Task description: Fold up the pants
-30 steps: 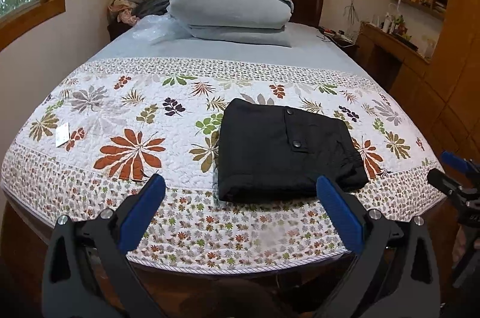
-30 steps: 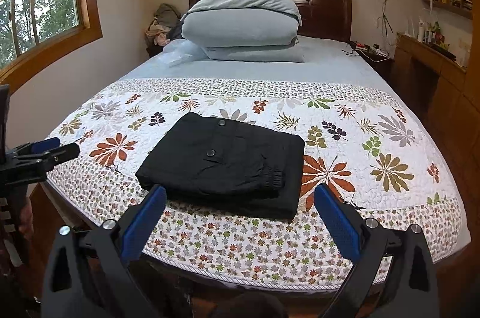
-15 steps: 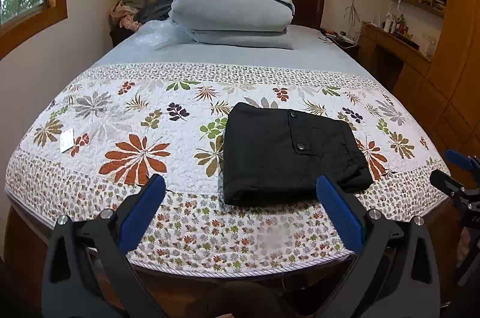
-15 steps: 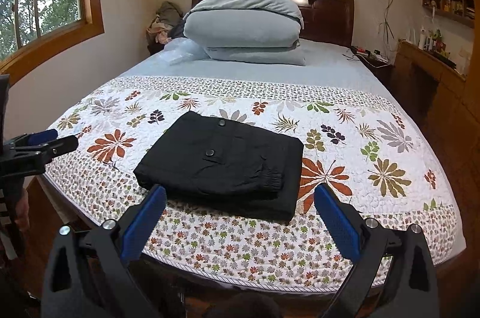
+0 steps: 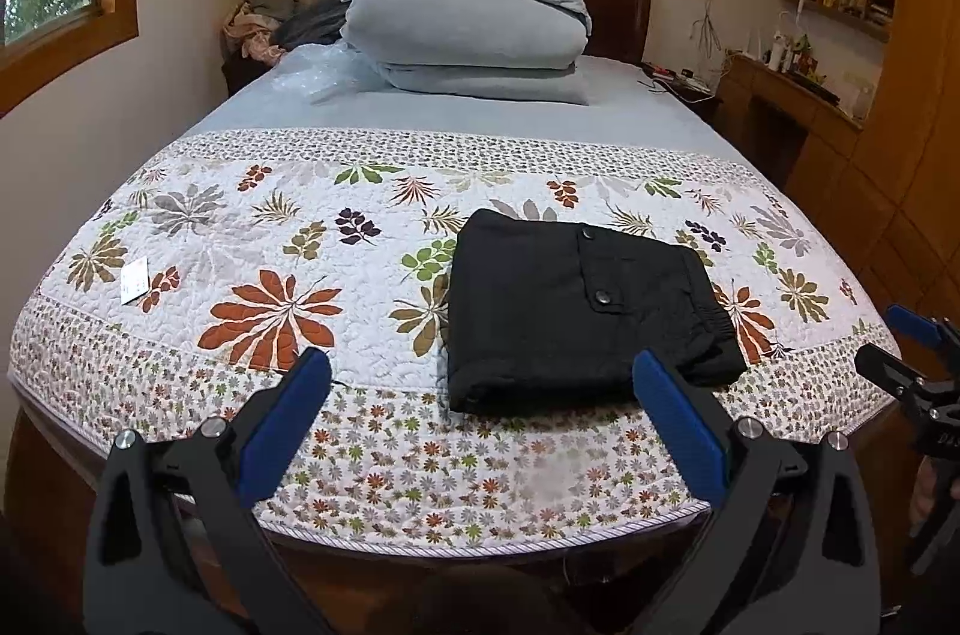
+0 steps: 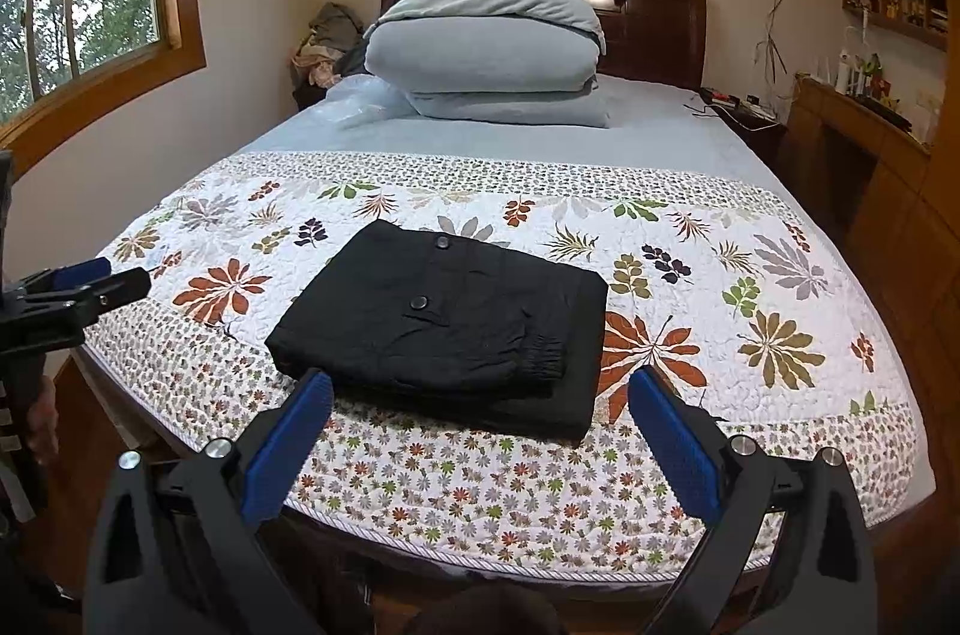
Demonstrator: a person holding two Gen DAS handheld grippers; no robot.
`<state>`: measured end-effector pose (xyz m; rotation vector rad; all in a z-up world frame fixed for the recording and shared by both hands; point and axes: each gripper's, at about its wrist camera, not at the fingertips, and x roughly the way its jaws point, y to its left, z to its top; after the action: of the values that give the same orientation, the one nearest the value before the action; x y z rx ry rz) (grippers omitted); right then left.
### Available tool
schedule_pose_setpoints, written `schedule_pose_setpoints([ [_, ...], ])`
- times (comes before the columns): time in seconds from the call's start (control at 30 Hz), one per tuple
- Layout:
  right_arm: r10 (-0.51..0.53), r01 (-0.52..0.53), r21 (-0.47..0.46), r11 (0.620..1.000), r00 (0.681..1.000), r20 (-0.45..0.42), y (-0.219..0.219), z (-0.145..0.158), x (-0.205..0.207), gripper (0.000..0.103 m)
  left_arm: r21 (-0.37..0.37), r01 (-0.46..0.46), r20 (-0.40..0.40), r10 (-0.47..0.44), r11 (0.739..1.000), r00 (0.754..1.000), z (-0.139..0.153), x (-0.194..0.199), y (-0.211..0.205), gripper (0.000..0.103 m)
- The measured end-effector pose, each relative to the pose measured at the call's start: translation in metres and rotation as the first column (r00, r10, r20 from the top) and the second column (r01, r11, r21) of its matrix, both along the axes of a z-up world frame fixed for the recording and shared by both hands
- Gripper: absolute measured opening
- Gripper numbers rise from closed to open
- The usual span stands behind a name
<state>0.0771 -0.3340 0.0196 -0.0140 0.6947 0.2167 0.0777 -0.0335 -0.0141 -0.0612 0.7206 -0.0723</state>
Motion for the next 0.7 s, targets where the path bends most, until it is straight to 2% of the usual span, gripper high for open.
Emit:
schedule_pose_setpoints([
  [0.7, 0.000, 0.000, -0.005, 1.000, 1.000, 0.001, 0.0006, -0.0012, 0.0001, 0.100, -0.022, 0.018, -0.032, -0.019, 1.000, 0.999, -0.0043, 0.0031, 0.0022, 0.101],
])
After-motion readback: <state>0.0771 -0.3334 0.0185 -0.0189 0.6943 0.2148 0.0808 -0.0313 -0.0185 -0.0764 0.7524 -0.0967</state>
